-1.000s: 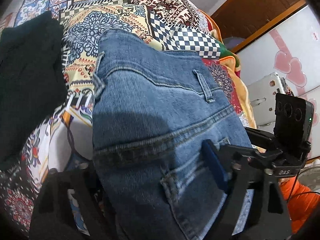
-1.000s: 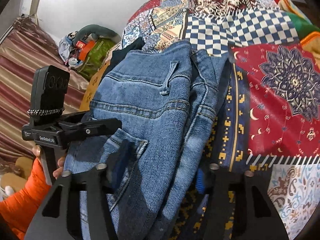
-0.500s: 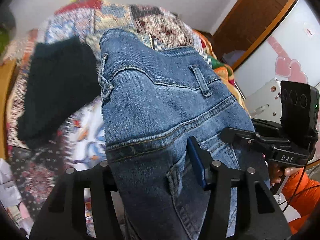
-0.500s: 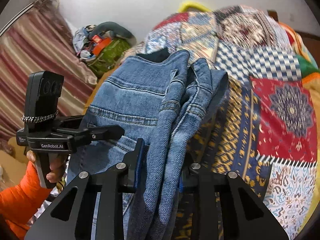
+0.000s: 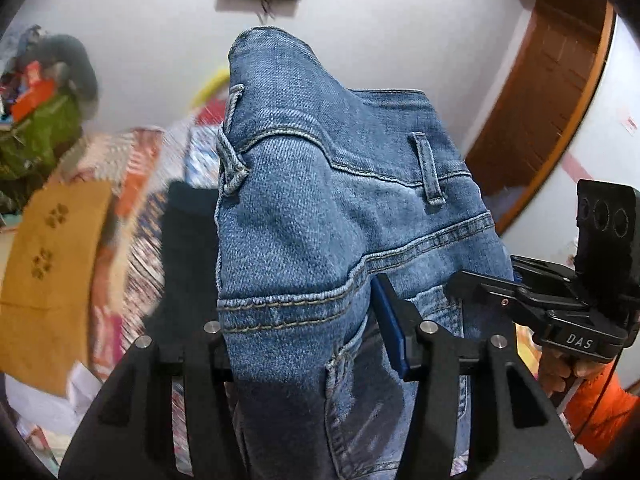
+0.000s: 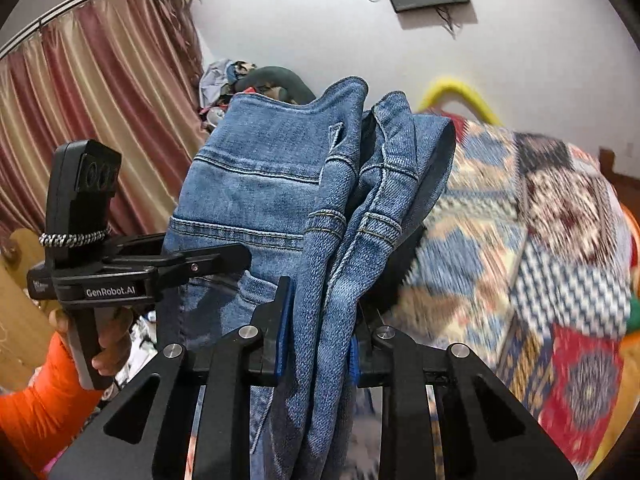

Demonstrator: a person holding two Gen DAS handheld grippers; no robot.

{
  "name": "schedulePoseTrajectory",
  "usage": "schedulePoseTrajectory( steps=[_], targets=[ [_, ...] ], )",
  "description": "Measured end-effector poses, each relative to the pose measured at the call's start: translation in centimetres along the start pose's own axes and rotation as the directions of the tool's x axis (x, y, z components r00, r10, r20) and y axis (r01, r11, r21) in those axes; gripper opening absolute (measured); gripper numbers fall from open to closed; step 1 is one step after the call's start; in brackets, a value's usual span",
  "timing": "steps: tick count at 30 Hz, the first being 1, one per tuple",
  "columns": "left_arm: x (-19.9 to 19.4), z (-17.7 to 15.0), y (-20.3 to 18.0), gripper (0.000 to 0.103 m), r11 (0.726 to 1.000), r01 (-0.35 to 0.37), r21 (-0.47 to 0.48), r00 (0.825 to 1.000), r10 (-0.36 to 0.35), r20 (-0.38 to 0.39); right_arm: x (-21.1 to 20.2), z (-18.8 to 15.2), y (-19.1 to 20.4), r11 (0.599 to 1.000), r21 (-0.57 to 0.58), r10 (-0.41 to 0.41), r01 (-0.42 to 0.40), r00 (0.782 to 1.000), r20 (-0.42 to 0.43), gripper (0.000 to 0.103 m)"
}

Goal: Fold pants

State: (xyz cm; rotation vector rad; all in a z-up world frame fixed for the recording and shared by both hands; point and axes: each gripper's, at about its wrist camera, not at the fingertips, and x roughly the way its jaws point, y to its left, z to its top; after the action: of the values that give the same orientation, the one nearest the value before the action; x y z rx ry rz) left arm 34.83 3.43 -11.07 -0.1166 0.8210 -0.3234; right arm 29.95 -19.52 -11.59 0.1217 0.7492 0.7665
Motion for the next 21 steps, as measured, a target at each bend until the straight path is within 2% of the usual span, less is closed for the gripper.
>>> schedulePoseTrajectory(
  steps=[4, 8, 15, 21],
  targets=[
    [1.6, 2.5, 3.2, 0.052, 0.999, -0.038, -0.020, 0.999, 0.039, 0.019, 3.4, 3.3, 0.0, 1.000, -0.026, -0.008, 0.008, 1.000, -0.005, 0.020],
    [4.9, 4.1, 6.8, 0.052, 0.997, -0.059, -0.059, 0.998, 0.060, 0.003, 7.5, 5.1, -1.2, 1.000, -0.010, -0.008, 0.007, 0.999, -0.037, 0.020],
    [13.3, 5.2, 12.1, 0.052, 0.985, -0.137, -0.101, 0.988, 0.129, -0.085, 16.3, 6.8, -4.5, 0.997, 0.055, -0.042, 0.052, 0.983, -0.177, 0.020],
    [20.0, 4.5, 15.9, 0.052, 0.977, -0.151, -0.152, 0.976, 0.123, -0.181, 23.1, 7.0, -8.0, 0.993, 0.066, -0.081, 0.103, 0.959, -0.273, 0.020]
  ],
)
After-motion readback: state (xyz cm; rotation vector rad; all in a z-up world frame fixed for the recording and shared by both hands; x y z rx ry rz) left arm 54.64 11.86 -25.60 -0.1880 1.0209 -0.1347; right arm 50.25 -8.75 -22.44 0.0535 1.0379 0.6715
